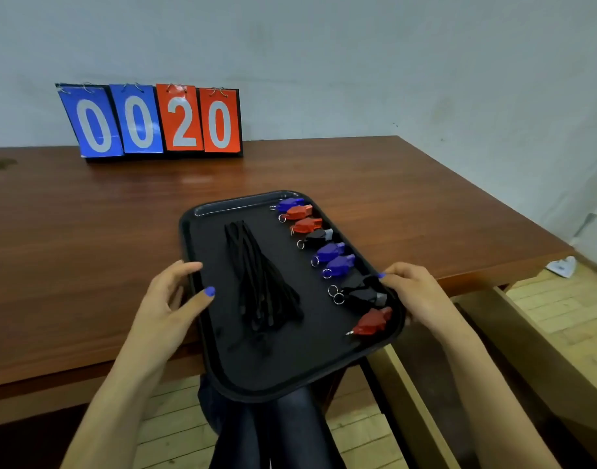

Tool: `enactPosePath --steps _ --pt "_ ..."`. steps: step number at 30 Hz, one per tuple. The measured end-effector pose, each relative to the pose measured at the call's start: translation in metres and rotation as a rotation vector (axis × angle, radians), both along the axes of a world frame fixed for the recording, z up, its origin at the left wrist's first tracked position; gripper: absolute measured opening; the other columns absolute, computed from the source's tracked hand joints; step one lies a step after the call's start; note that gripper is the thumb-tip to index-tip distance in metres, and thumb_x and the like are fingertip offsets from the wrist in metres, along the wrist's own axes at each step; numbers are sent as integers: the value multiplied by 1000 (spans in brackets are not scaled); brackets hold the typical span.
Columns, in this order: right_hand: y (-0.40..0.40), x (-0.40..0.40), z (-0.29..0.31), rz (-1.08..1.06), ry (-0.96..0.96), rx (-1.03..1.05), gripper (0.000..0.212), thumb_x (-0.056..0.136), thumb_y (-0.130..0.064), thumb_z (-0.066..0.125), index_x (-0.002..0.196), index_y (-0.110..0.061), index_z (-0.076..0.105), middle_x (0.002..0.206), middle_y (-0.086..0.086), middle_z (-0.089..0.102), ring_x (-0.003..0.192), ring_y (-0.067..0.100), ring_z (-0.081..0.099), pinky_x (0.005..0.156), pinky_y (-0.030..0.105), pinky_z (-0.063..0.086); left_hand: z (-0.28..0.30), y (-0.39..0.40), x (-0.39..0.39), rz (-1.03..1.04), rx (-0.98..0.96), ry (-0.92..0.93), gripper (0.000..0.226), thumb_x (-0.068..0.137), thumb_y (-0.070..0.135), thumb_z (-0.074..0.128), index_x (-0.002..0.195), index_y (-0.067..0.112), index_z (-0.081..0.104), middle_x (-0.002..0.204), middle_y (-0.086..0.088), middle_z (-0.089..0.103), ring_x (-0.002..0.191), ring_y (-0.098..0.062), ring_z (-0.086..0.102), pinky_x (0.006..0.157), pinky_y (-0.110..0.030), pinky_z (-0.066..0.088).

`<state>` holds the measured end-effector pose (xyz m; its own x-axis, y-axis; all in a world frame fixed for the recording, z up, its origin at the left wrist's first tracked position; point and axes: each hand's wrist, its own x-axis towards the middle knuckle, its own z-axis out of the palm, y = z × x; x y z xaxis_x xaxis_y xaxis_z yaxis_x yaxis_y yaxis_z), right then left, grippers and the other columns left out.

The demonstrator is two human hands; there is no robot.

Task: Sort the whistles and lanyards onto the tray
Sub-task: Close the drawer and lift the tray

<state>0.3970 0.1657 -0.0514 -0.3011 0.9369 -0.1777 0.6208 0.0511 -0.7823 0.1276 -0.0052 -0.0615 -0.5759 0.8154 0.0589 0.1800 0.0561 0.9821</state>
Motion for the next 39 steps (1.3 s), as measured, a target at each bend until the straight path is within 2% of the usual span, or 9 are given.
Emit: enactPosePath --steps 6,12,16,20,23,29,33,36,39 --pt "-20 12 -6 90 125 -140 31 96 -30 43 78 -9 57 46 0 49 32 13 38 34 23 28 7 5 16 142 67 -392 44 87 12 58 127 27 51 140 8 41 125 -8 42 97 -34 42" --pt "-19 17 -20 76 161 -120 53 94 -45 41 101 3 62 94 30 64 79 41 62 63 33 43 9 0 22 177 169 -740 29 89 4 50 112 21 56 118 -3 62 92 -9 68 57 -20 55" --pt "-28 35 -18 150 244 -40 68 75 -53 48 84 13 56 75 23 58 70 32 51 65 34 37 9 -3 37 196 159 -759 37 89 3 49 121 21 51 126 0 58 106 -13 61 72 -27 51" --pt "-40 71 -25 101 242 -2 65 71 -68 50 73 -3 60 71 19 59 66 36 54 60 40 43 12 0 63 145 118 -763 42 89 2 47 126 22 50 131 3 54 108 -14 60 76 -30 49" --pt "-55 107 -27 13 308 -11 67 58 -80 56 66 -14 63 66 15 58 56 25 53 48 24 42 12 7 90 83 79 -759 40 89 0 47 123 22 53 131 4 54 107 -14 61 76 -30 49" --pt "-100 203 -27 -240 362 79 78 72 -60 58 78 18 50 75 14 51 67 20 47 56 22 40 13 23 158 -151 37 -856 37 87 -10 41 110 16 55 125 -2 55 113 -16 57 99 -35 43" --pt "-142 267 -31 -396 355 48 73 81 -57 55 84 16 50 74 26 51 71 24 50 65 34 38 3 30 200 -316 -102 -965 49 87 -11 41 131 8 45 121 -6 58 106 -18 61 85 -34 48" --pt "-169 309 -34 -518 295 45 43 93 -30 51 65 3 57 63 20 52 60 15 53 55 21 41 -5 31 229 -483 -271 -935 37 87 -8 43 118 9 54 103 -6 71 91 -15 67 78 -33 50" --pt "-189 332 -35 -586 210 36 66 71 -62 60 63 4 51 60 6 50 53 13 49 46 18 37 -18 35 253 -668 -440 -821 26 90 -1 46 99 12 66 87 -2 75 82 -15 68 78 -38 52"
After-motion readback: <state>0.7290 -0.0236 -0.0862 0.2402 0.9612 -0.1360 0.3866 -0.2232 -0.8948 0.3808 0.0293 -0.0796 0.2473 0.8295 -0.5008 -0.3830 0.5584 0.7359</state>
